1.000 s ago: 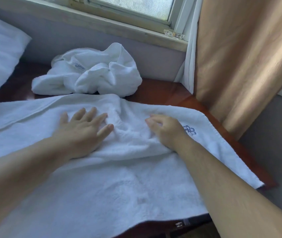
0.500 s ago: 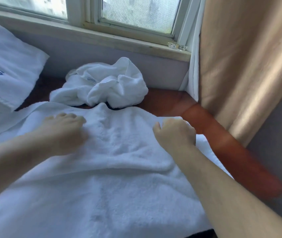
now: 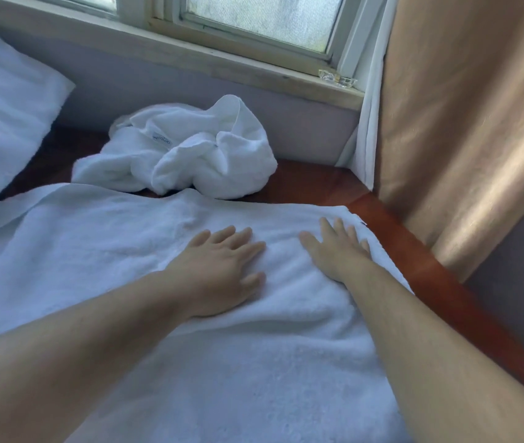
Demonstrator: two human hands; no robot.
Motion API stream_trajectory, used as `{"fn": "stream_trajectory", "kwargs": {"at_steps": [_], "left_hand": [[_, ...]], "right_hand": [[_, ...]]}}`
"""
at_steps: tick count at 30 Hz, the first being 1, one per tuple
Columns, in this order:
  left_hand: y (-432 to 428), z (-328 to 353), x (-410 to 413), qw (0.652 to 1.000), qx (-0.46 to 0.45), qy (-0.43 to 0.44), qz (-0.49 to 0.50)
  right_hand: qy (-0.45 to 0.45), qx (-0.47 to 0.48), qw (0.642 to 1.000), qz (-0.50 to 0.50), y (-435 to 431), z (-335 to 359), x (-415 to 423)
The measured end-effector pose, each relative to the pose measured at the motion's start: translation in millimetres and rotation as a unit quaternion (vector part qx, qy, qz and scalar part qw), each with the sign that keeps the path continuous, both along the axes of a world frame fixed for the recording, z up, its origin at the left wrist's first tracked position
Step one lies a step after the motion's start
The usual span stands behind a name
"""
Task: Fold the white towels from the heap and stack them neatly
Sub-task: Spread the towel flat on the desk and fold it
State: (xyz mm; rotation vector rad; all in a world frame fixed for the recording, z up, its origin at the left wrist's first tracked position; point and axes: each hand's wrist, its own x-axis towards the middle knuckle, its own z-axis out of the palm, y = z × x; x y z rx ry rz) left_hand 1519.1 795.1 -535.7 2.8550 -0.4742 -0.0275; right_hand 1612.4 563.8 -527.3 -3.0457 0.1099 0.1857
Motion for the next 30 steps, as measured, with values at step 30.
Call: {"fn": "stream_trajectory", "kwargs": {"at_steps": [30], "left_hand": [[76,1,-69,0.995,0.027,0.059,0.080]], "right_hand": [[0.034,0.005,0.997,0.069,41,22,-106]]}}
